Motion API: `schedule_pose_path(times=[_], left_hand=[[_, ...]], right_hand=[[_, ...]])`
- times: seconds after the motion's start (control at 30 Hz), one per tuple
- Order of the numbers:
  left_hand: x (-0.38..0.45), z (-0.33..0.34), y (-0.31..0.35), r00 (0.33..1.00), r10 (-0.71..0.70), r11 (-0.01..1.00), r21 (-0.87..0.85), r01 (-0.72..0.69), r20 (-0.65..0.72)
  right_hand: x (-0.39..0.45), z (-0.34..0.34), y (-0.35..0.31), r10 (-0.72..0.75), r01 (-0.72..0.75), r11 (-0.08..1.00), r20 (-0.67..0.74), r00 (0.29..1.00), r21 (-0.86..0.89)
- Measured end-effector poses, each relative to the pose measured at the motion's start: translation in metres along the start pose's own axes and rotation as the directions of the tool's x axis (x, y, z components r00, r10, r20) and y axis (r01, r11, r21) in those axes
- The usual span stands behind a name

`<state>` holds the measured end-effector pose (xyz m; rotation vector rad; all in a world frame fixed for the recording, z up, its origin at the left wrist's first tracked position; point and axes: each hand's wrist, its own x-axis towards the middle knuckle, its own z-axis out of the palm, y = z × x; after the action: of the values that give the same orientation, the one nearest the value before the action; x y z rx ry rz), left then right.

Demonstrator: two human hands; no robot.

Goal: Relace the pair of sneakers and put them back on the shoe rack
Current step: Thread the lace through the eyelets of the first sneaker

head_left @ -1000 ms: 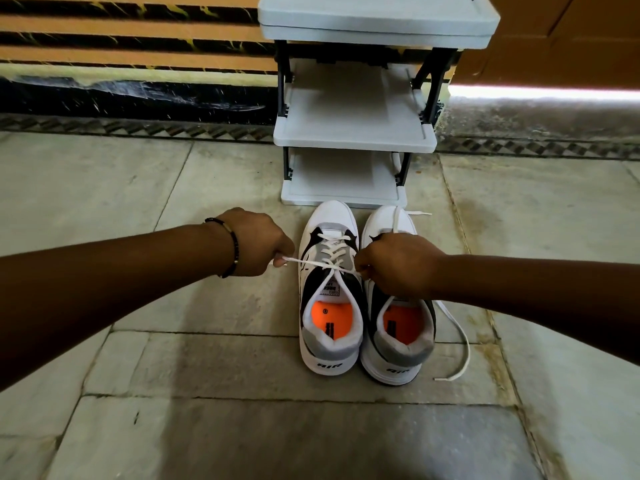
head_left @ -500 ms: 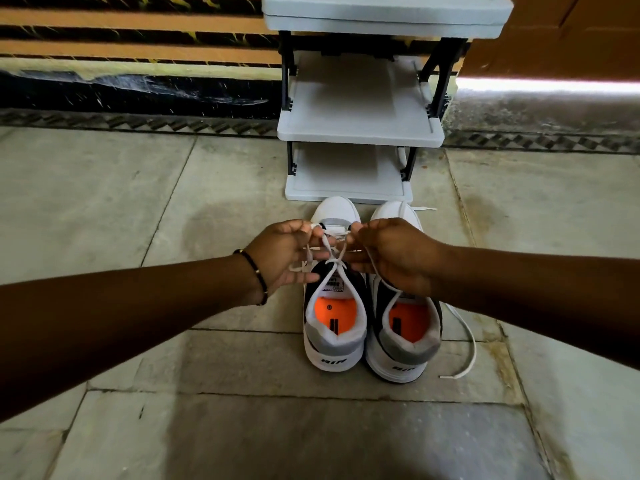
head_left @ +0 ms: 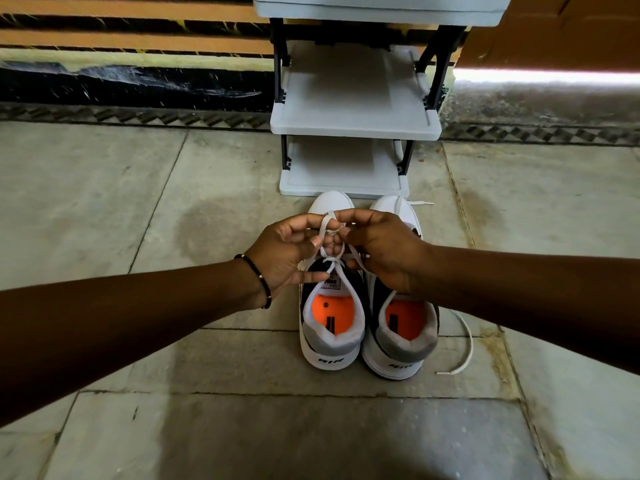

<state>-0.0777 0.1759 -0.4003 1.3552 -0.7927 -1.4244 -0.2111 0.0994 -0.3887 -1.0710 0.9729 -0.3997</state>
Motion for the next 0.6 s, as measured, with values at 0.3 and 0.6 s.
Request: schedule_pose_path(times=[0.3, 0.6], left_hand=[[0.008, -0.002, -0.001, 0.999, 0.032, 0.993, 0.117, -0.03, -0.014], [0.013, 0.002, 0.008, 0.999, 0.018, 0.959, 0.284, -0.005, -0.044]], right_hand=[[0.005, -0.006, 0.0, -0.061, 0.061, 0.995, 0.002, 0.998, -0.08], [0.005, -0.016, -0.011, -0.252, 0.34, 0.804, 0.239, 0.938, -0.487]])
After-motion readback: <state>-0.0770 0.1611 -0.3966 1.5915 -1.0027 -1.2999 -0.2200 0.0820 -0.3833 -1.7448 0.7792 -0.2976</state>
